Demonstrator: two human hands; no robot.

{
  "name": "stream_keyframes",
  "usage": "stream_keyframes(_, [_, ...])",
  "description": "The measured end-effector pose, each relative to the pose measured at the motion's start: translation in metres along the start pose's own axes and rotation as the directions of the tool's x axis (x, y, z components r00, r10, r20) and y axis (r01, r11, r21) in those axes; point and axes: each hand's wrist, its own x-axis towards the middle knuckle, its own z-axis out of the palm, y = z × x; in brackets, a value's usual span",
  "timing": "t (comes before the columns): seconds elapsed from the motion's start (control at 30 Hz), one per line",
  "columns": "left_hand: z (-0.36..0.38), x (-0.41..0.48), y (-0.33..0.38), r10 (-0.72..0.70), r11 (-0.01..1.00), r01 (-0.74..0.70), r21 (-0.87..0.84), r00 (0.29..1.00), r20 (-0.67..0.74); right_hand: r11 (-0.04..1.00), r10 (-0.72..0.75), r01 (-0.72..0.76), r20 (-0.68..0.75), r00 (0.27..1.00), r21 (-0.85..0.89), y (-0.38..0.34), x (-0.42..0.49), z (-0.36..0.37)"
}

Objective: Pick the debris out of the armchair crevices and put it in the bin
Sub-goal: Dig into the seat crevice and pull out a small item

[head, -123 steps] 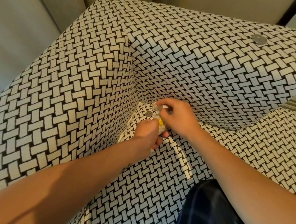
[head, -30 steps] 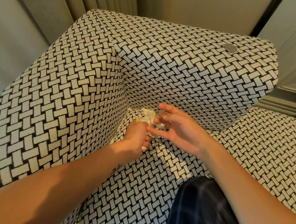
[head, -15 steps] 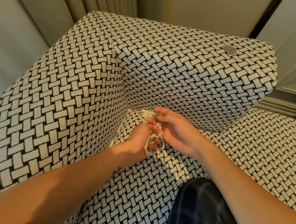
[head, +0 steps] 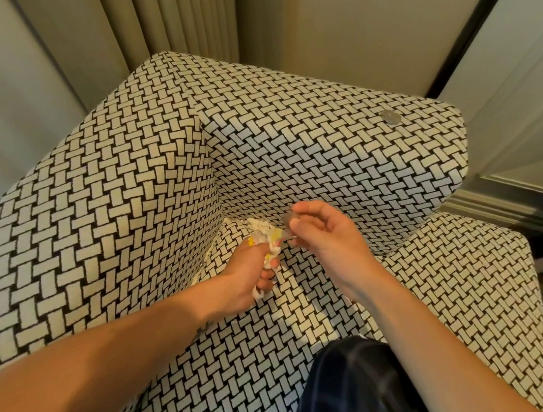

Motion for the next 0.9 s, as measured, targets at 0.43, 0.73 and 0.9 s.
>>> stream_keyframes(0.43, [0.005,-0.005,0.004,0.086,0.993,-0.089,0.072,0.995,0.046,0.831,-0.375,0.305,-0.063,0.925,-0.465,-0.104,-0.03,-0.032])
stream_keyframes(0.73, [0.006,-0.009,0.002,0.121,0.977,-0.13,0.167,0.991,0.064,0.56,-0.534,0.243,-0.121,0.837,-0.792,-0.136,-0.001,-0.086])
stream_keyframes(0.9, [0.005,-0.009,0.001,0.11,0.978,-0.121,0.168,0.992,0.068,0.457,-0.547,0.227,-0.07,0.834,-0.86,-0.126,0.016,-0.092])
